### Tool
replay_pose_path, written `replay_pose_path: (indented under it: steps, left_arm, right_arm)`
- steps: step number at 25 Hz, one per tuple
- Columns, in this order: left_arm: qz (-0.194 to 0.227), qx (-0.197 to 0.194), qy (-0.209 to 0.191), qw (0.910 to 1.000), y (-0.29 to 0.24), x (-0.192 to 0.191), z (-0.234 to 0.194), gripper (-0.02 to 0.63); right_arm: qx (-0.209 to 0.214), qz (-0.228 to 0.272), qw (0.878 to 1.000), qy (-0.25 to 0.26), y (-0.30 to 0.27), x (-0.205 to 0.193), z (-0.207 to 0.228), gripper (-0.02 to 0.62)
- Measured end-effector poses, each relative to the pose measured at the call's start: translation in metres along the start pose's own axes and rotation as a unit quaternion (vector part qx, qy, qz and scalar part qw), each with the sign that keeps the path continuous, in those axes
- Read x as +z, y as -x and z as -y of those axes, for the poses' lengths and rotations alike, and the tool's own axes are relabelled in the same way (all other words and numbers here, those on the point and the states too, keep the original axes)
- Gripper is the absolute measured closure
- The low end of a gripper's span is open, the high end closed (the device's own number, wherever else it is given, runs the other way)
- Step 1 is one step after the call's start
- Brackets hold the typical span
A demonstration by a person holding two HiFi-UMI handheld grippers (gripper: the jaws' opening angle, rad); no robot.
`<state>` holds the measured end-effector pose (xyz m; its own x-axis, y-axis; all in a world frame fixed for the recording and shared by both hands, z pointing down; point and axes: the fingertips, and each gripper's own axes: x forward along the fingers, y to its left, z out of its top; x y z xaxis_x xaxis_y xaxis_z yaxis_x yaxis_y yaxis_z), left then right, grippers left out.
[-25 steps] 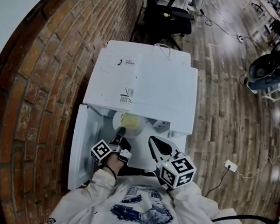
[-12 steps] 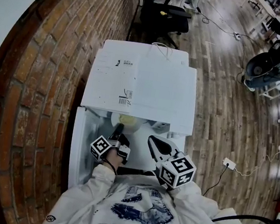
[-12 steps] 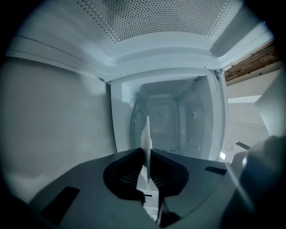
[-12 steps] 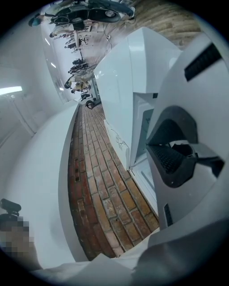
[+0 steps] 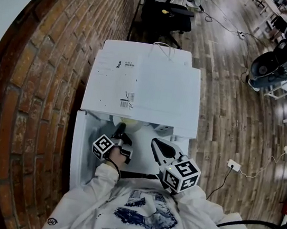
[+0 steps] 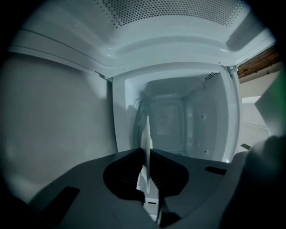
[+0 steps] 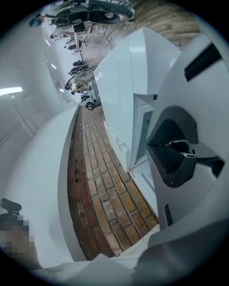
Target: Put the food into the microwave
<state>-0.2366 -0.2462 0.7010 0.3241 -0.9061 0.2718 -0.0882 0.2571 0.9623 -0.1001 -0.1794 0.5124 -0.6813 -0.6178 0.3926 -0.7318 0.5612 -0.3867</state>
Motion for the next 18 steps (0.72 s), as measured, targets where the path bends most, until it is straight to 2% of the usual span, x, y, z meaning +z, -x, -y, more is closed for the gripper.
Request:
replay_pose_path:
  steps: [10,18]
  left_arm:
    - [0.002,0.034,-0.005,0.9994,-0.0106,0.0004,-0.0065,0.581]
    - [-0.001,0.047,-0.030,0.9984,-0.0089,-0.0013,-0.0055,0.571]
  right_arm:
    - [-0.002,-0.001,1.000,-0.008,0.0024,-0.0011,0.0054,0.581]
    - [0.001,0.000,1.000,-0.010,0.0082,-0.0027,0.0069,0.581]
